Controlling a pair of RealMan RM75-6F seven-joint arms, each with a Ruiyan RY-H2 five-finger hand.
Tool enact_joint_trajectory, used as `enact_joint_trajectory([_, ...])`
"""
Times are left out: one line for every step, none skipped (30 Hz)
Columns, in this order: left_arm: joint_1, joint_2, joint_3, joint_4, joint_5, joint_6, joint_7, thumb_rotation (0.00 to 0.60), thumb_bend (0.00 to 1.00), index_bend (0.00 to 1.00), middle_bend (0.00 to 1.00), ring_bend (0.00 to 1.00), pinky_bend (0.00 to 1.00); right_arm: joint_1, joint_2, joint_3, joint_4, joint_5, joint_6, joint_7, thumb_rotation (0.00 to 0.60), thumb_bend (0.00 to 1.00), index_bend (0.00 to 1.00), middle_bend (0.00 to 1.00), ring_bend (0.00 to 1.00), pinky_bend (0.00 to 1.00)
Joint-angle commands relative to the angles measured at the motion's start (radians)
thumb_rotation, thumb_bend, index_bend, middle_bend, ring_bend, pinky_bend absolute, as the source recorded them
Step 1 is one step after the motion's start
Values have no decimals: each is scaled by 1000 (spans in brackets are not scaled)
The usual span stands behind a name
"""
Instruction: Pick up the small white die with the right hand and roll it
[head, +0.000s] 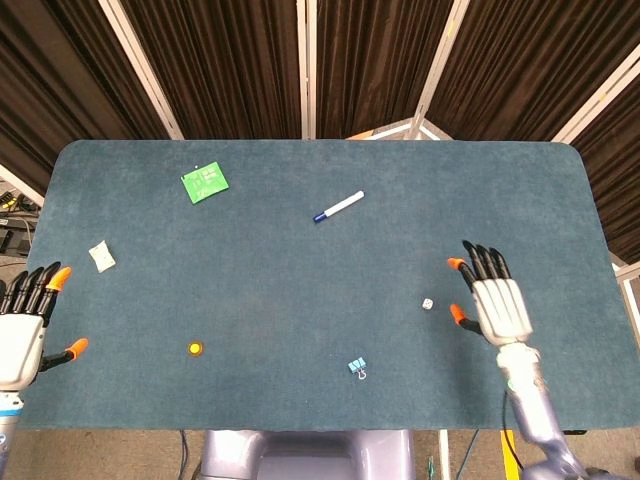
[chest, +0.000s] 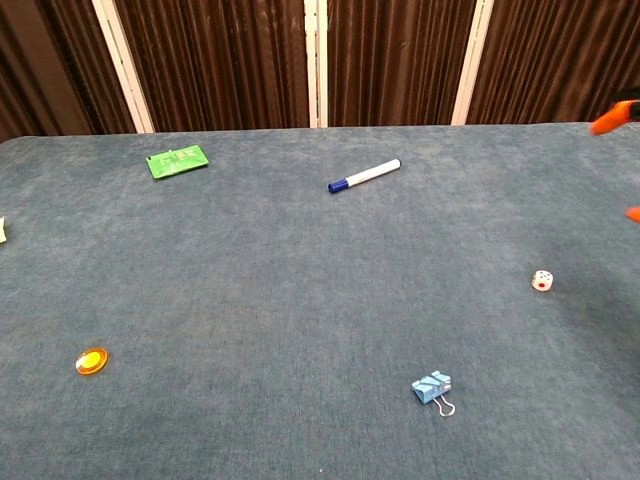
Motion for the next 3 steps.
enact_joint_trajectory([2, -2, 2, 3, -2, -1, 2, 600, 0, 0, 0, 0, 0, -70, 24, -62, 54, -76, 67, 73, 600, 163, 75, 0, 0, 0])
enact_joint_trajectory([3, -3, 4, 5, -2, -1, 4, 600, 0, 0, 0, 0, 0, -88, 25, -75, 69, -97, 88, 89, 600, 160, 52, 0, 0, 0])
enact_joint_trajectory([4, -5, 5, 7, -3, -2, 5, 600, 0, 0, 0, 0, 0, -108, 26, -89, 90, -122, 113, 108, 600, 157, 36, 0, 0, 0])
